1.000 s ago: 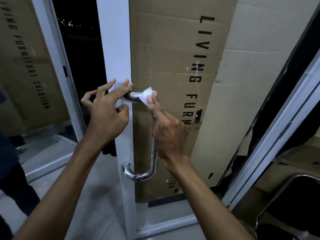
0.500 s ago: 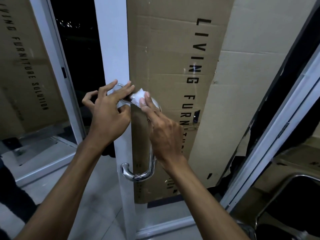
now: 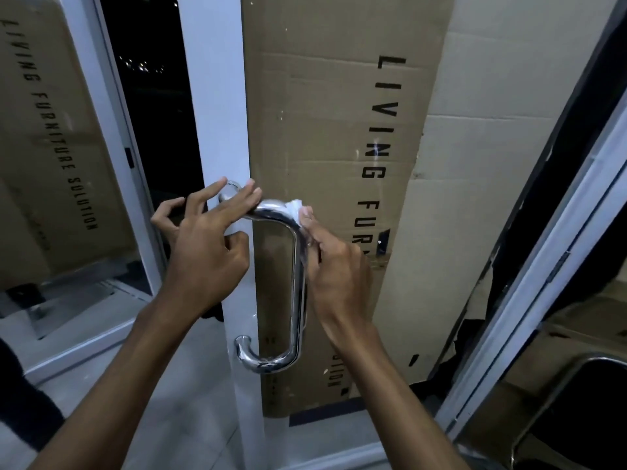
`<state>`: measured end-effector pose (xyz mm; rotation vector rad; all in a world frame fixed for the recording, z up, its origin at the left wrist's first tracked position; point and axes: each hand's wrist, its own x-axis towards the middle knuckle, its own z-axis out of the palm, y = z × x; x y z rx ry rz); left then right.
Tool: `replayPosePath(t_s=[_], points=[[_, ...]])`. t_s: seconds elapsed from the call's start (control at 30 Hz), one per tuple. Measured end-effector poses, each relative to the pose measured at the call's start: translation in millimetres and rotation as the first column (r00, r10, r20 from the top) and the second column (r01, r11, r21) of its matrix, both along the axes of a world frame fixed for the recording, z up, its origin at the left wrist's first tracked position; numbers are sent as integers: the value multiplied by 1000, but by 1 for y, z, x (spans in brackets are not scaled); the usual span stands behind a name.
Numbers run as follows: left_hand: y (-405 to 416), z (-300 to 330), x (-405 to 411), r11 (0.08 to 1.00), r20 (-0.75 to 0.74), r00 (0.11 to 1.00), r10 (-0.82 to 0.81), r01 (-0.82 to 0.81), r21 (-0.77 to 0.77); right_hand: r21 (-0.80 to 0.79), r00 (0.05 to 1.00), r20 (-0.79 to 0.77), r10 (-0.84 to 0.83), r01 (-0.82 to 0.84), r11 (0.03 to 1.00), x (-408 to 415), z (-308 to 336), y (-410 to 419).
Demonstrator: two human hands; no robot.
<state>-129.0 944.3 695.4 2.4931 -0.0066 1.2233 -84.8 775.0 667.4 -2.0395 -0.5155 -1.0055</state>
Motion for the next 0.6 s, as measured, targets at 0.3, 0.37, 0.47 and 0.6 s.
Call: replayPosePath(t_s=[0.3, 0.37, 0.47, 0.6], points=[[13, 8, 3, 986, -44, 999, -2, -5, -166, -231, 995, 72, 64, -46, 972, -8, 46, 20], [18, 6, 3, 990, -58, 998, 30, -38, -136, -326, 997, 47, 60, -42, 945, -5, 57, 27], [26, 5, 4, 984, -80, 996, 38, -51, -172, -455, 991, 58, 119, -80, 887, -1, 69, 37], [28, 4, 2, 984, -106, 993, 48, -65, -167, -514, 992, 27, 125, -94, 852, 5, 79, 35]])
